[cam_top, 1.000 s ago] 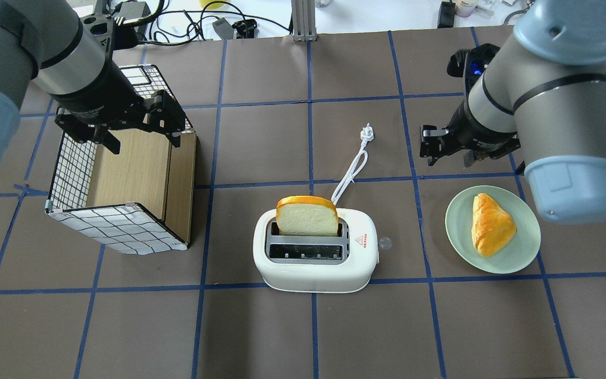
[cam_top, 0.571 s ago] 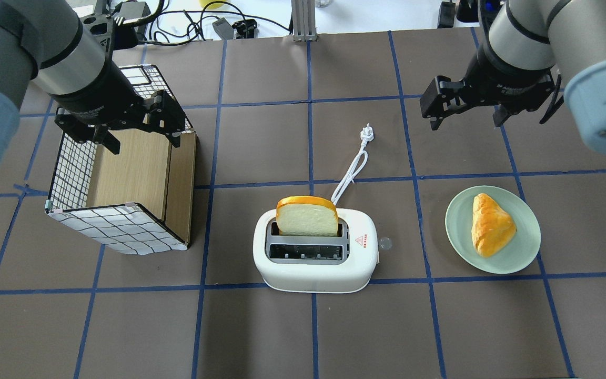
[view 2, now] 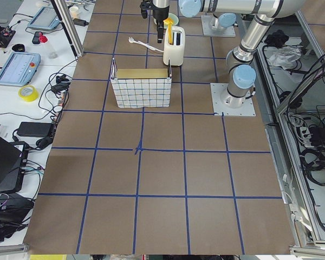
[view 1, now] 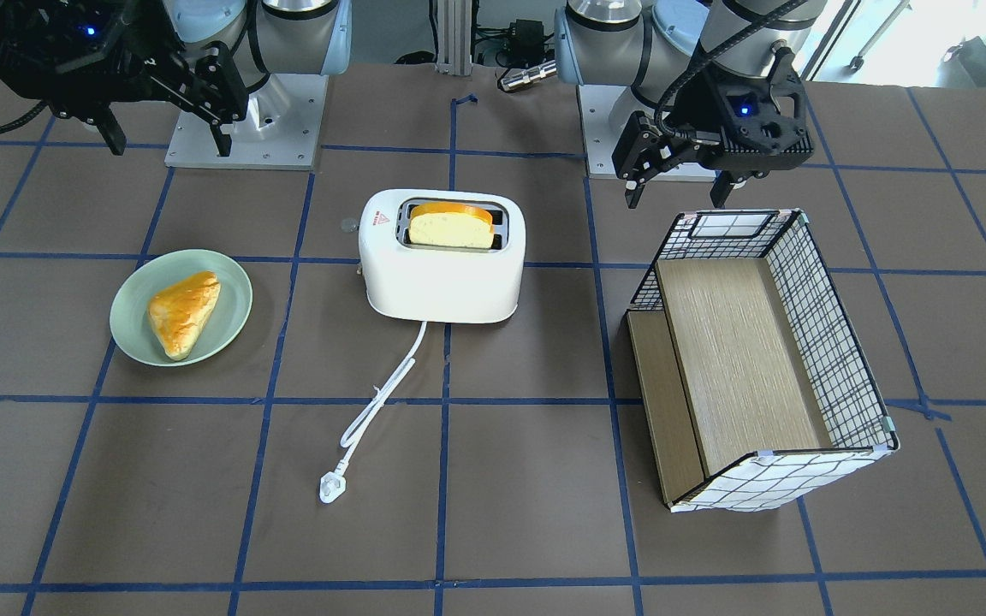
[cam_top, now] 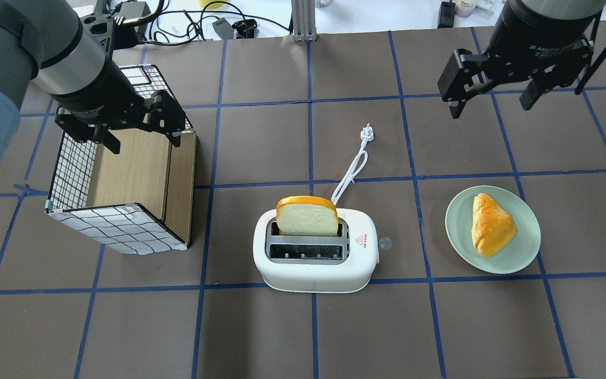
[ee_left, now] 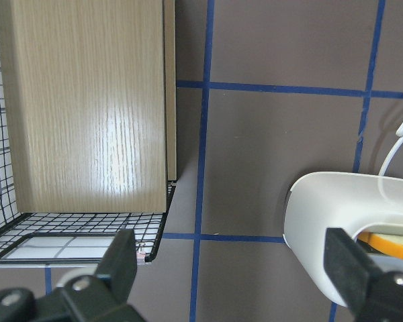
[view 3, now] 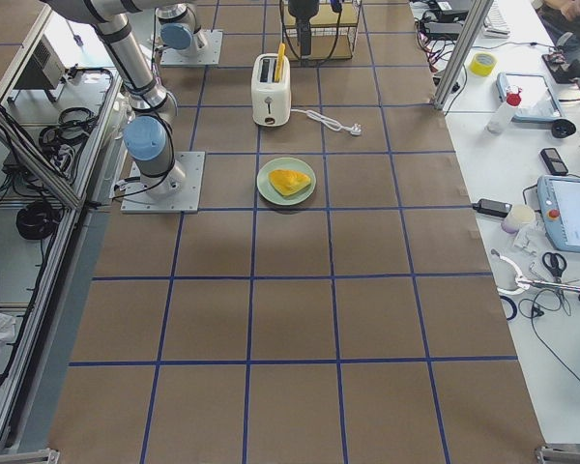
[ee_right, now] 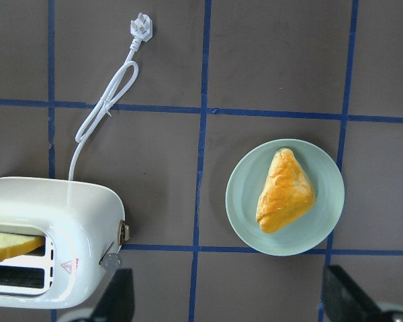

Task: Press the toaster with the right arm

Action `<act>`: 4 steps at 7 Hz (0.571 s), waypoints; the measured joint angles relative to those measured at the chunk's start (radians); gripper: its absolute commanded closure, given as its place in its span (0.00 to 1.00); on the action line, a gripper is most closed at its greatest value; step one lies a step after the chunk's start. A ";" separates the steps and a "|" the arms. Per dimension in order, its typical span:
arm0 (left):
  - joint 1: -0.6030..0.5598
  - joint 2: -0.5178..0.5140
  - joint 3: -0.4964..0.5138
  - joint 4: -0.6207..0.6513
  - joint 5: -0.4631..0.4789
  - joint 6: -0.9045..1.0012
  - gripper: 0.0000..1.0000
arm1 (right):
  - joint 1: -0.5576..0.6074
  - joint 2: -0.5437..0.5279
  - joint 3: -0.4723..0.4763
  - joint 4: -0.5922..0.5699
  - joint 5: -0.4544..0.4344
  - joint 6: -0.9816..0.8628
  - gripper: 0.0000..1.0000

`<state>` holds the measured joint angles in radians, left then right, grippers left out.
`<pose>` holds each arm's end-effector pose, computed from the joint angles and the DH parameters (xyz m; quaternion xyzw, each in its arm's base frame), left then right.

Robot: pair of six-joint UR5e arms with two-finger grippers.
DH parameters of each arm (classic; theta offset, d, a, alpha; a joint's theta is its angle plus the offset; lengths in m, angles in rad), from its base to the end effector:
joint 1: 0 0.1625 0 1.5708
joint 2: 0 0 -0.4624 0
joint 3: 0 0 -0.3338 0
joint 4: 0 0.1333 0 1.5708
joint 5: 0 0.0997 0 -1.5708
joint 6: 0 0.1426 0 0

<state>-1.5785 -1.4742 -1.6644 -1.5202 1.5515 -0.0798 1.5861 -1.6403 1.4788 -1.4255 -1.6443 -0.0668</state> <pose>-0.1391 -0.3953 0.4867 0.0358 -0.9990 0.0263 0.0108 0.1289 -0.3974 0.5369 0.0407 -0.9985 0.0071 0.0369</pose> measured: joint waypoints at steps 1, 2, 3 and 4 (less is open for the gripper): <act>0.000 0.000 0.000 0.000 0.000 0.000 0.00 | 0.000 0.001 -0.005 0.009 -0.048 -0.054 0.00; 0.000 0.000 0.000 -0.001 0.001 0.000 0.00 | -0.004 0.002 -0.005 0.007 -0.059 -0.102 0.00; 0.000 0.000 0.000 0.000 0.001 0.000 0.00 | -0.023 0.003 -0.003 -0.004 -0.006 -0.112 0.00; 0.000 0.000 0.000 0.000 0.001 0.000 0.00 | -0.061 0.004 0.001 -0.035 0.063 -0.103 0.00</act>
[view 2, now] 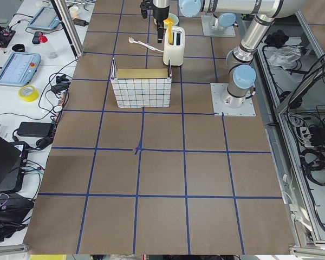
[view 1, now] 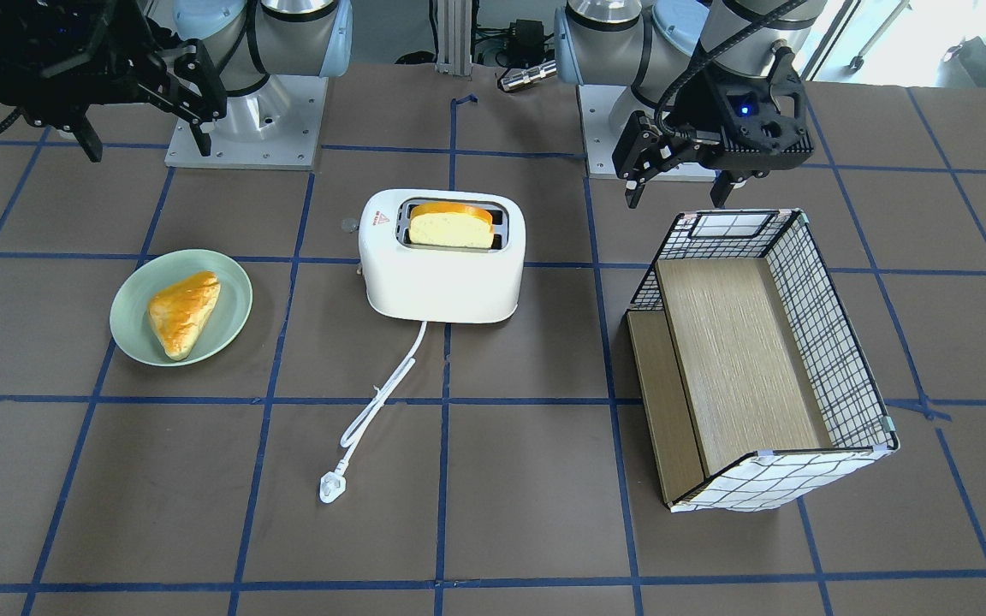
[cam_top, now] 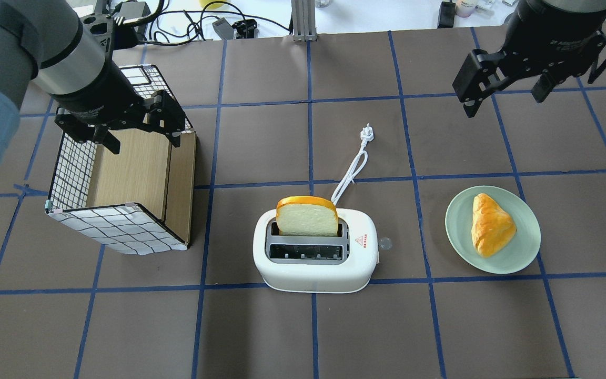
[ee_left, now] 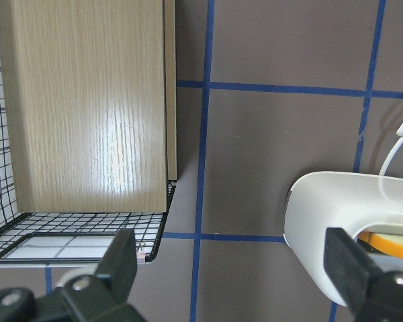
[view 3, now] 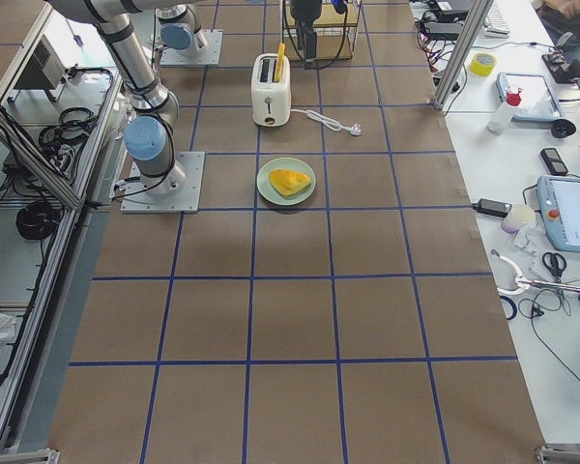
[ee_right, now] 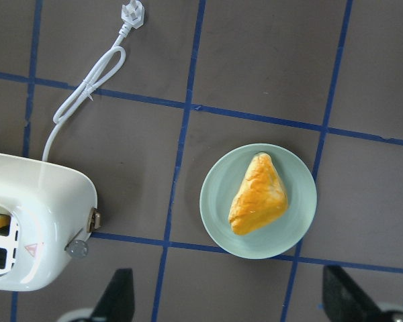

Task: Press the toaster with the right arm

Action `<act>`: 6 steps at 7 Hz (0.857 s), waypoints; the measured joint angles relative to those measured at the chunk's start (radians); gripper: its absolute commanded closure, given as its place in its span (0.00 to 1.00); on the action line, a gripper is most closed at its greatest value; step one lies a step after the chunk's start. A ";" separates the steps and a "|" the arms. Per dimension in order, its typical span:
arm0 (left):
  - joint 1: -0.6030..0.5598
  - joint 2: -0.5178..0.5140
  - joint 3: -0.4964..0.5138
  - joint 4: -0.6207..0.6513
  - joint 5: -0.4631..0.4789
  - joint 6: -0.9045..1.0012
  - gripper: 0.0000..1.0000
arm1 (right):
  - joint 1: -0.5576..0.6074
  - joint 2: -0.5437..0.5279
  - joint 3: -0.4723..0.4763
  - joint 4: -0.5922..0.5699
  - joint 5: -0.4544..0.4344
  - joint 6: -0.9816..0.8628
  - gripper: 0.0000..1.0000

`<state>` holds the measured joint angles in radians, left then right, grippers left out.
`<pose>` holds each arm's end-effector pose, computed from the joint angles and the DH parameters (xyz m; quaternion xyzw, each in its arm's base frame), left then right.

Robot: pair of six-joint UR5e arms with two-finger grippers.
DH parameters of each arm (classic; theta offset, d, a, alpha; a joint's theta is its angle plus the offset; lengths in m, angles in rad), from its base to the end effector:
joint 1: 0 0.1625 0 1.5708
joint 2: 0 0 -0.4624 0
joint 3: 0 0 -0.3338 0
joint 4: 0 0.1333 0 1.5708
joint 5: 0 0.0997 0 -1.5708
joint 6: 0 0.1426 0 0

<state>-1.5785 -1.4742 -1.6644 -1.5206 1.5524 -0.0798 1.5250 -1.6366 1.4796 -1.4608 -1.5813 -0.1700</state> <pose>-0.1390 -0.3953 0.4867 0.0358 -0.9990 0.0262 0.0103 0.1131 -0.4112 0.5383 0.0619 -0.9978 0.0228 0.0078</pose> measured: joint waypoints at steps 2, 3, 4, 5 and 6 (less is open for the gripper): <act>0.000 0.000 0.000 0.000 0.000 0.000 0.00 | -0.059 0.012 0.018 -0.118 0.059 0.070 0.00; 0.000 0.000 0.000 0.000 0.000 0.000 0.00 | -0.064 0.011 0.025 -0.143 0.062 0.104 0.00; 0.000 0.000 0.000 0.000 0.000 0.000 0.00 | -0.057 0.010 0.028 -0.148 0.057 0.117 0.00; 0.000 0.000 0.000 0.000 0.000 0.000 0.00 | -0.036 0.012 0.029 -0.150 0.048 0.127 0.00; 0.000 0.000 0.000 -0.001 0.000 0.000 0.00 | -0.011 0.017 0.027 -0.154 0.034 0.134 0.00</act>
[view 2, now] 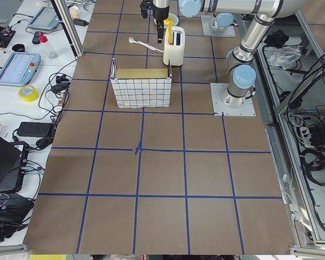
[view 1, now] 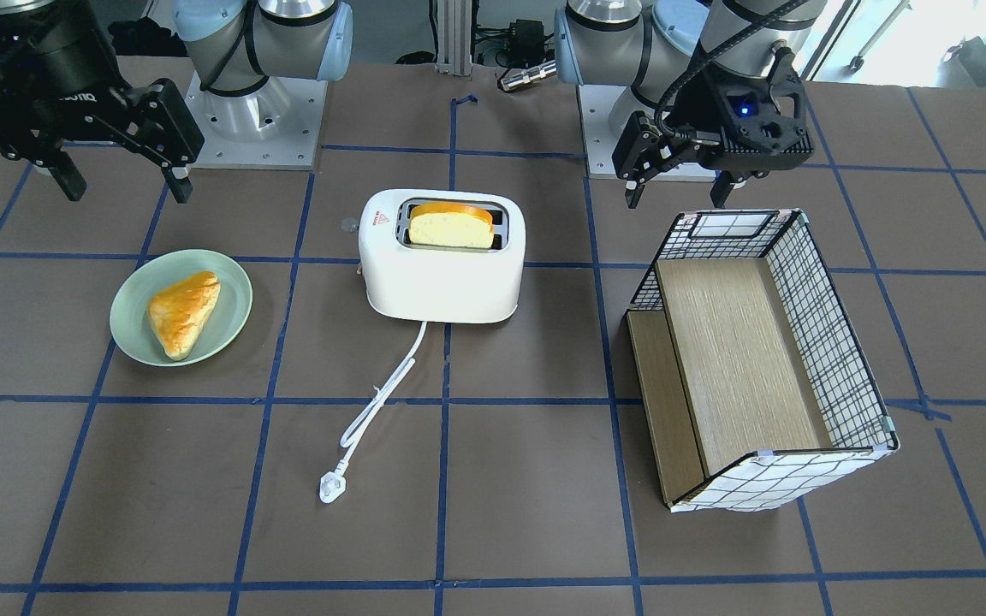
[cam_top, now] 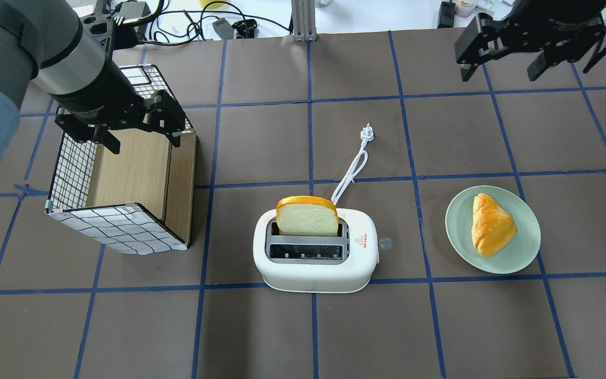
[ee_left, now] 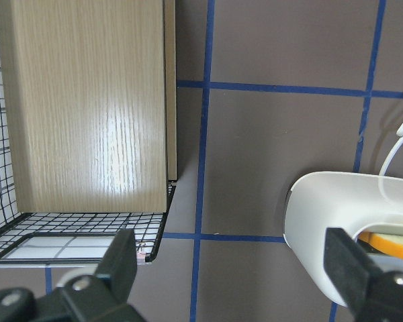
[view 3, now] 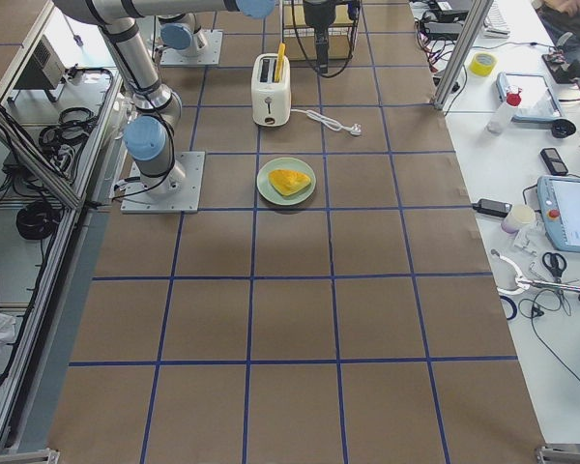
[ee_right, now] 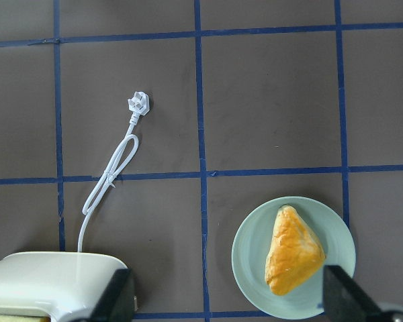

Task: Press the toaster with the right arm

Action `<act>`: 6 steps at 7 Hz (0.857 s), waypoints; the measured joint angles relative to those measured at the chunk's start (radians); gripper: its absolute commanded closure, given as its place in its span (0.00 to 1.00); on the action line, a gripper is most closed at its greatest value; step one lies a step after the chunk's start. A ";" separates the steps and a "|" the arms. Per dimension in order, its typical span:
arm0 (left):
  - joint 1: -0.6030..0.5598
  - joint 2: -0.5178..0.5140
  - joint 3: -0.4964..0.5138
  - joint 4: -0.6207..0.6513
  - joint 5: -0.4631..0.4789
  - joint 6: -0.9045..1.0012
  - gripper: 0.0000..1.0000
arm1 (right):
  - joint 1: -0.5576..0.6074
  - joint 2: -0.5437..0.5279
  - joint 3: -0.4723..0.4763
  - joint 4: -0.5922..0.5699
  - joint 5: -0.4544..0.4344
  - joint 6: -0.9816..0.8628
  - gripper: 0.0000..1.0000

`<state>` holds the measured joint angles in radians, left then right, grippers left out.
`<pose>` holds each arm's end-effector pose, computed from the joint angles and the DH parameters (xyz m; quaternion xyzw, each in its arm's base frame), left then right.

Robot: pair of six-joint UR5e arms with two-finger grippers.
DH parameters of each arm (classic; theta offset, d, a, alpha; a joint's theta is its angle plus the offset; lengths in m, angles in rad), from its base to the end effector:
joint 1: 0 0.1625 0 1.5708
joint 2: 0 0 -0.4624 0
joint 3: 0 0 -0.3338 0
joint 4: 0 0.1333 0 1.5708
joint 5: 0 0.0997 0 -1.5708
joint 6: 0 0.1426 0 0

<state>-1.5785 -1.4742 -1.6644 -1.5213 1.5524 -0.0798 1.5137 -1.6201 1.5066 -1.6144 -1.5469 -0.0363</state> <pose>-0.1390 -0.3952 0.4866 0.0358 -0.9990 0.0258 0.0103 0.1120 -0.4367 0.5369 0.0094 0.9968 -0.0789 0.0082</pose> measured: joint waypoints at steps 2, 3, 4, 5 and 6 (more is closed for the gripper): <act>0.000 0.000 0.000 0.001 -0.001 0.000 0.00 | 0.015 0.005 -0.002 -0.001 -0.011 0.003 0.00; 0.000 0.000 0.000 0.001 -0.001 0.000 0.00 | 0.018 0.005 -0.002 0.001 -0.010 0.004 0.00; 0.000 0.000 0.000 0.001 -0.001 0.000 0.00 | 0.022 0.005 0.000 0.004 -0.009 0.005 0.00; 0.000 0.000 0.000 0.000 -0.001 0.000 0.00 | 0.025 0.005 0.001 0.006 -0.007 0.005 0.00; 0.000 0.000 0.000 0.001 0.000 0.000 0.00 | 0.026 0.005 0.002 0.007 -0.006 0.006 0.00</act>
